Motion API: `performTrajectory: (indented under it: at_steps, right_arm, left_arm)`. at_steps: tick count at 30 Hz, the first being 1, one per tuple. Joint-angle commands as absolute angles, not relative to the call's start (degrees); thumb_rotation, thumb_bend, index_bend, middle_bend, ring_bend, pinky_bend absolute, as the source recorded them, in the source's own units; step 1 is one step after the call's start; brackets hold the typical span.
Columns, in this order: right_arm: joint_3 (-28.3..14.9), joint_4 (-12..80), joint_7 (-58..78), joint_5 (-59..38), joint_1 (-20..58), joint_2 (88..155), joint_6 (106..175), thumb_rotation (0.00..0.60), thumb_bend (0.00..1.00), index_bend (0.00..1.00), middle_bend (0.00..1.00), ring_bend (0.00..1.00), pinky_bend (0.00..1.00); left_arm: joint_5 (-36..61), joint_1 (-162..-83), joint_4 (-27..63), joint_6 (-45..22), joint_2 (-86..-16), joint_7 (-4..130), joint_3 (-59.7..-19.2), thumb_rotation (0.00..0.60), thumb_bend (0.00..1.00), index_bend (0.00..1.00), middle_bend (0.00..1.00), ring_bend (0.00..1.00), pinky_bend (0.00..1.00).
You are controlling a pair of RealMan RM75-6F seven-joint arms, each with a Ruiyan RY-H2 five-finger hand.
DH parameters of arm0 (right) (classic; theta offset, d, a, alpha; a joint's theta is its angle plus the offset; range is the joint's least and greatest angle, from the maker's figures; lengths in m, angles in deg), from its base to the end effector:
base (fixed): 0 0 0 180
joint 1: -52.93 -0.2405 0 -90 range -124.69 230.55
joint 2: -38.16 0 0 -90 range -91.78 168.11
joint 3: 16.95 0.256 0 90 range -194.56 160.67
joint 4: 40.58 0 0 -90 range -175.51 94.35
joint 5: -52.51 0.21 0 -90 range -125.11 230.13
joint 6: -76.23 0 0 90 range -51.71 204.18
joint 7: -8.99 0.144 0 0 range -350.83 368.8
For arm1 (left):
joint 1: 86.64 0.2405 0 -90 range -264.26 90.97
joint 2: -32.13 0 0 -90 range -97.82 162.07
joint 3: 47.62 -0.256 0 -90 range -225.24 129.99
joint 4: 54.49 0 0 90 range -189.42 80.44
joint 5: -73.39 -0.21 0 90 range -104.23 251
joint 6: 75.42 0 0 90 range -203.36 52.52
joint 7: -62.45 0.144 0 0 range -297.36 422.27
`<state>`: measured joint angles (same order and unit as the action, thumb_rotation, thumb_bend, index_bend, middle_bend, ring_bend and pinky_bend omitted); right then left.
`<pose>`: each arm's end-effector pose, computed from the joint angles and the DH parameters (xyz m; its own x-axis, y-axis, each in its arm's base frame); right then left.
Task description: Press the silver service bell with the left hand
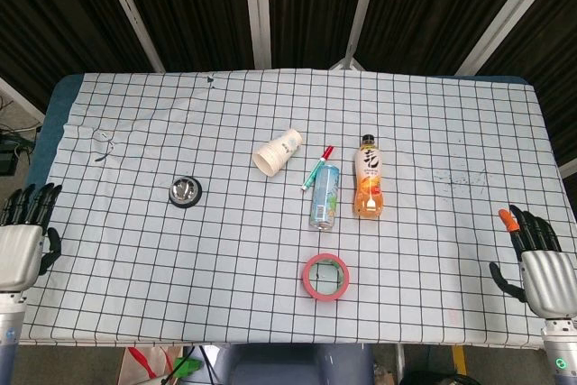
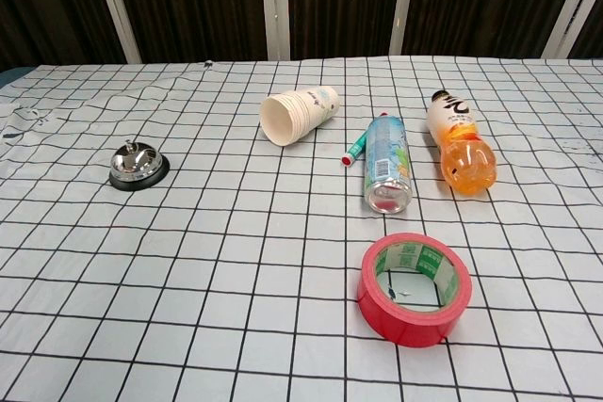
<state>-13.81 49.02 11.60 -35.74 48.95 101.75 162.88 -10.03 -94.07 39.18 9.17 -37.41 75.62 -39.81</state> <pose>-0.3165 -0.1778 0.1688 0.4075 0.0261 0.9128 -0.9123 -0.0324 0.4082 -0.2879 0.2105 0.1408 0.4827 -0.0802 0.8721 0.8749 -0.0014 -0.4844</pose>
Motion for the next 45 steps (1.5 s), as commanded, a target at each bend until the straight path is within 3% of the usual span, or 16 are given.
performTrajectory:
  at_steps: [1, 10, 23, 33, 45]
  right_arm:
    - [-13.69, 49.02, 11.97, -35.66, 49.1, 101.59, 163.16, 0.6, 0.39, 0.09, 0.0, 0.02, 0.1]
    - [-13.55, 48.78, 13.49, -35.66, 49.52, 101.12, 163.86, 0.6, 0.39, 0.09, 0.0, 0.02, 0.1]
    - [-13.34, 48.4, 15.03, -35.64, 49.72, 100.71, 164.18, 0.6, 0.39, 0.09, 0.0, 0.02, 0.1]
    - [-13.27, 48.09, 16.23, -35.77, 49.88, 100.44, 164.48, 0.6, 0.39, 0.09, 0.0, 0.02, 0.09]
    - [-13.32, 48.06, 17.33, -36.14, 50.05, 100.06, 164.82, 0.6, 0.39, 0.09, 0.0, 0.02, 0.1]
  left_arm:
    - [-7.01, -99.11, 35.88, 2.99, -39.65, 74.3, -36.88, 0.6, 0.99, 0.02, 0.07, 0.0, 0.03]
    - [0.13, -110.02, 29.82, -9.98, -46.47, 78.44, -33.17, 0.6, 0.99, 0.02, 0.07, 0.0, 0.03]
    - [7.07, -119.06, 15.64, -19.22, -59.28, 82.38, -33.24, 0.6, 0.99, 0.02, 0.07, 0.0, 0.03]
    - [4.53, -122.13, 6.82, -20.15, -65.9, 79.18, -35.21, 0.6, 0.99, 0.02, 0.06, 0.0, 0.03]
    - [3.95, -124.08, 3.14, -21.72, -69.63, 81.51, -37.26, 0.6, 0.99, 0.02, 0.06, 0.0, 0.03]
